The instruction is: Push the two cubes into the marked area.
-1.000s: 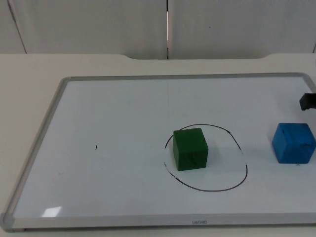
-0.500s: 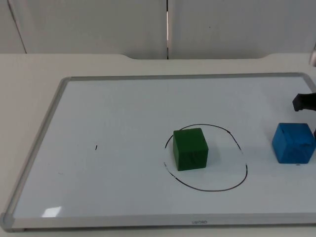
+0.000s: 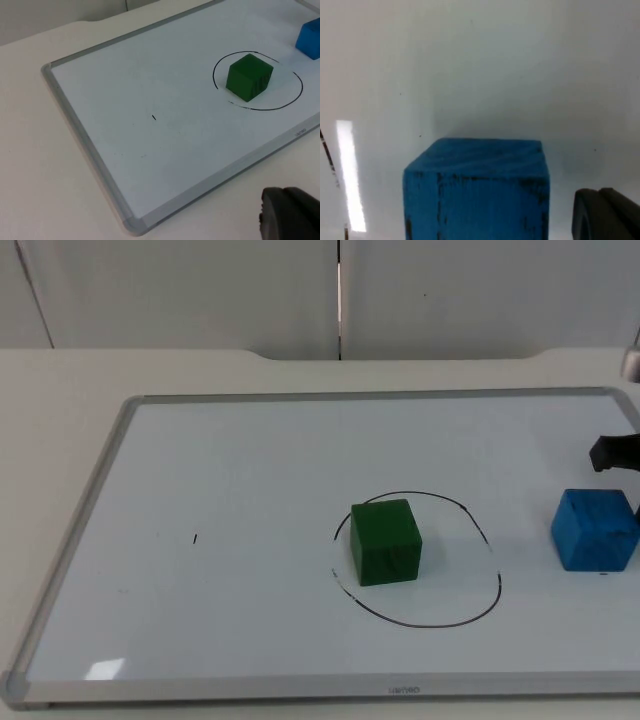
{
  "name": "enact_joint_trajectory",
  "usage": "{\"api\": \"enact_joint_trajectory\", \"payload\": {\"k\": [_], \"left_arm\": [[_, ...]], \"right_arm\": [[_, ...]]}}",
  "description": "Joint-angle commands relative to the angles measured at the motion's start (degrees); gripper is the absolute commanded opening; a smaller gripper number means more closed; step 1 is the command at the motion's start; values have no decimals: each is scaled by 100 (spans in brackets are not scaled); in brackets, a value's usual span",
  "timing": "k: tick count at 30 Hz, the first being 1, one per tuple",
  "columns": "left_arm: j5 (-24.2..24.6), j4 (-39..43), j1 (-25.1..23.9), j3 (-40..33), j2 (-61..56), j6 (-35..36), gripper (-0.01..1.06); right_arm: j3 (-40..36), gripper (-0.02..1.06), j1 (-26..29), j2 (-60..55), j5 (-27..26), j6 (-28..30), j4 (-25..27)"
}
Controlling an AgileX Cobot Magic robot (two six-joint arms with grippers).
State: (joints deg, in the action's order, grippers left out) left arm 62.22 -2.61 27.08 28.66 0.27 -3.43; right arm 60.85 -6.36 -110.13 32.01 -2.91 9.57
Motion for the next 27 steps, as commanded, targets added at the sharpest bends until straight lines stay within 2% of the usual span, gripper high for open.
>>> {"api": "enact_joint_trajectory", "payload": {"k": [1, 5, 16, 27], "left_arm": [[-54, 25, 22, -25, -27, 45, 0], [-54, 25, 22, -25, -27, 45, 0], [-54, 25, 22, -25, -27, 45, 0], [-54, 25, 22, -25, -27, 45, 0]], "right_arm": [[28, 0, -40, 11, 0, 35, 116], [28, 0, -60, 11, -32, 62, 276], [28, 0, -423, 11, -284, -30, 278], [28, 0, -432, 11, -292, -41, 267]]}}
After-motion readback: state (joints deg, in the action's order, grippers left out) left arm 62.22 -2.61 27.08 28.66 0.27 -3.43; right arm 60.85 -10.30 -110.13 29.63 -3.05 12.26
